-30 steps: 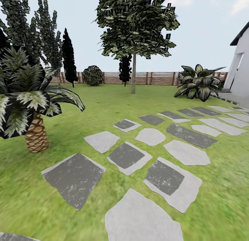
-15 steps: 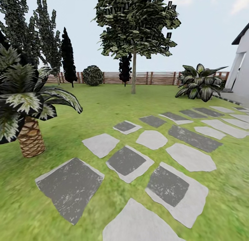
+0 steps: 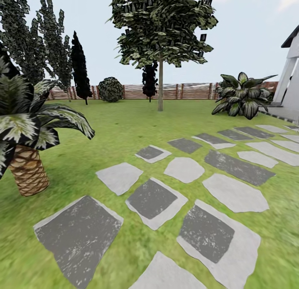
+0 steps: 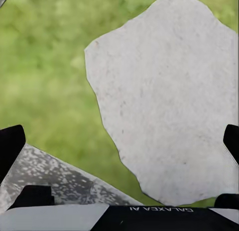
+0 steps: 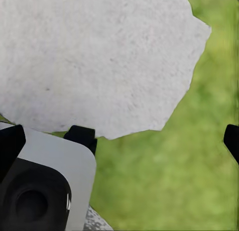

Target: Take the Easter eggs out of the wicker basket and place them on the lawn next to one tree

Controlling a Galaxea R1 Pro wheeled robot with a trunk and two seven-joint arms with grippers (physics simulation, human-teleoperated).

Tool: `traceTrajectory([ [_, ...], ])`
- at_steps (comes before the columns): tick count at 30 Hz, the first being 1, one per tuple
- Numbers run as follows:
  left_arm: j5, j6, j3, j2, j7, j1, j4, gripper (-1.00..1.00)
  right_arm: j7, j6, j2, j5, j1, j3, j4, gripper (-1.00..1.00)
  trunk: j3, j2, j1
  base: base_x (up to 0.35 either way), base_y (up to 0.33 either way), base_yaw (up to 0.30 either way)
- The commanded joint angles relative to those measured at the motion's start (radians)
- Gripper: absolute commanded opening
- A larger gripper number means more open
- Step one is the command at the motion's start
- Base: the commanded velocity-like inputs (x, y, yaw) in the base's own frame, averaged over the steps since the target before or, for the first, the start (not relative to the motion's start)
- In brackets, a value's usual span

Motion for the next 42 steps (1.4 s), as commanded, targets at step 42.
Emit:
traceTrajectory([
  [42,0.01,-0.004,-0.002,0.0,0.0,0.0,-0.001,1.0,-0.002,-0.005,-0.001,0.009,-0.001,0.004,0.001,1.0,-0.001,-0.001,0.0,0.335,0.0,0.0],
])
